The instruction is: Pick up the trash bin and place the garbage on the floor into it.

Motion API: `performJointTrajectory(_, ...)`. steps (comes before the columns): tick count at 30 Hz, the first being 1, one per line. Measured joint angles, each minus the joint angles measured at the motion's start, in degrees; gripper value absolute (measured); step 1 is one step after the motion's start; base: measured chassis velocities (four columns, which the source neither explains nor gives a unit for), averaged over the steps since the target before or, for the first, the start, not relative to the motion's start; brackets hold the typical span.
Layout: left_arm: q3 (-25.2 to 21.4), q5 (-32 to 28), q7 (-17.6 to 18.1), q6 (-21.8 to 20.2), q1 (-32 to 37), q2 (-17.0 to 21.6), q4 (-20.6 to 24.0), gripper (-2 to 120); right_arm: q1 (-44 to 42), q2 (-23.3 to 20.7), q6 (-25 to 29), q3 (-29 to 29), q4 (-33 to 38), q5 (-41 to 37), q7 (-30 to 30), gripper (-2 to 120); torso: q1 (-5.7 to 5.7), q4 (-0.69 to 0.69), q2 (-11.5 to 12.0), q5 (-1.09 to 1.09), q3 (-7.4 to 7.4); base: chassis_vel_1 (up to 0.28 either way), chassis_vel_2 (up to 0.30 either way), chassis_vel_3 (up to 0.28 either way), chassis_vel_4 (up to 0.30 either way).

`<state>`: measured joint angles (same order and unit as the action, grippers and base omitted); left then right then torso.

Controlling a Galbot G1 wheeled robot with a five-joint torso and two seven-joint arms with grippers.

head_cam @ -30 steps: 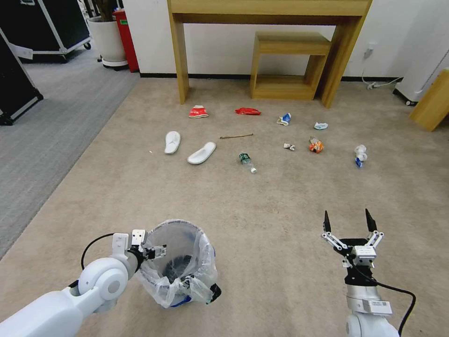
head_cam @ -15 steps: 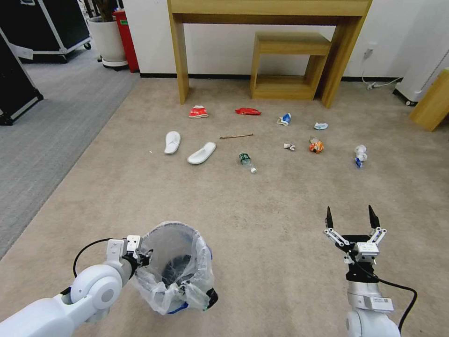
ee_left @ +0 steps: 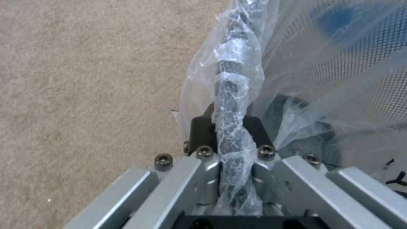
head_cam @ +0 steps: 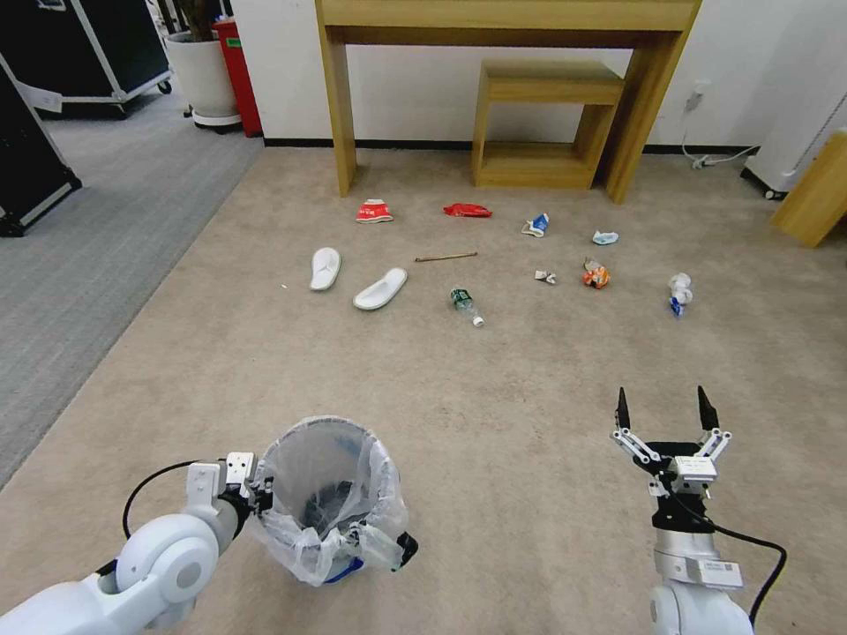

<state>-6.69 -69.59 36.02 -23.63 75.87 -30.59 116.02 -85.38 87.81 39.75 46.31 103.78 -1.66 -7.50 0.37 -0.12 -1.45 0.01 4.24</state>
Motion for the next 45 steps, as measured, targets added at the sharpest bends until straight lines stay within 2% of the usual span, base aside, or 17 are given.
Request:
performJointTrajectory(7, -3.83, -0.01, 1.97, -0.75, 1.97, -1.01, 1.29, 0, -0.48, 0.48, 0.07, -0.16, 0.52, 0.23, 0.01, 100, 0.0, 0.01, 0.0, 0.01, 0.01, 0.0, 0.0, 0.0, 0.0)
performJointTrajectory(16, -9.14, 0.79, 0.89, -0.32, 4.24, -2.72, 2.33, 0, -0.72, 0.93, 0.16, -0.25, 0.94, 0.6, 0.01, 100, 0.0, 0.01, 0.02, 0.0, 0.01, 0.0, 0.0, 0.0, 0.0)
performJointTrajectory(23, -11.48, 3.54, -2.0, -0.06, 5.95, -4.58, 2.55, 0, -0.73, 1.22, 0.23, -0.39, 1.15, 1.45, 0.42, 100, 0.0, 0.01, 0.02, 0.0, 0.01, 0.0, 0.0, 0.0, 0.0)
performJointTrajectory(26, -12.39, 4.88, -5.14, 0.31, 6.3, -5.13, 1.93, 0, -0.7, 1.04, 0.23, -0.37, 1.36, 1.5, 0.52, 100, 0.0, 0.01, 0.02, 0.0, 0.01, 0.0, 0.0, 0.0, 0.0)
performJointTrajectory(32, -13.45, 5.11, -7.86, 0.54, 6.78, -5.81, 1.26, 0, -0.78, 1.05, 0.22, -0.28, 1.38, 1.7, 0.56, 100, 0.0, 0.0, 0.02, -0.01, 0.01, 0.0, 0.0, 0.0, 0.0)
performJointTrajectory(34, -14.4, 4.96, -10.18, -0.14, 7.37, -6.38, 0.91, 0, -0.96, 1.15, 0.28, -0.21, 1.38, 2.02, 0.57, 100, 0.0, 0.0, 0.02, 0.0, 0.0, 0.0, 0.0, 0.0, 0.0)
performJointTrajectory(41, -15.31, 5.49, -12.64, -0.75, 8.56, -7.47, 0.28, 0, -0.92, 0.96, 0.35, 0.03, 1.43, 2.09, 0.87, 100, 0.0, 0.0, 0.02, 0.0, 0.01, 0.0, 0.0, 0.0, 0.0)
performJointTrajectory(45, -15.35, 5.66, -12.83, -1.32, 8.81, -7.97, 0.28, 0, -0.91, 0.98, 0.47, 0.03, 1.43, 2.22, 0.9, 100, 0.0, 0.01, 0.02, 0.0, 0.01, 0.0, 0.0, 0.0, 0.0)
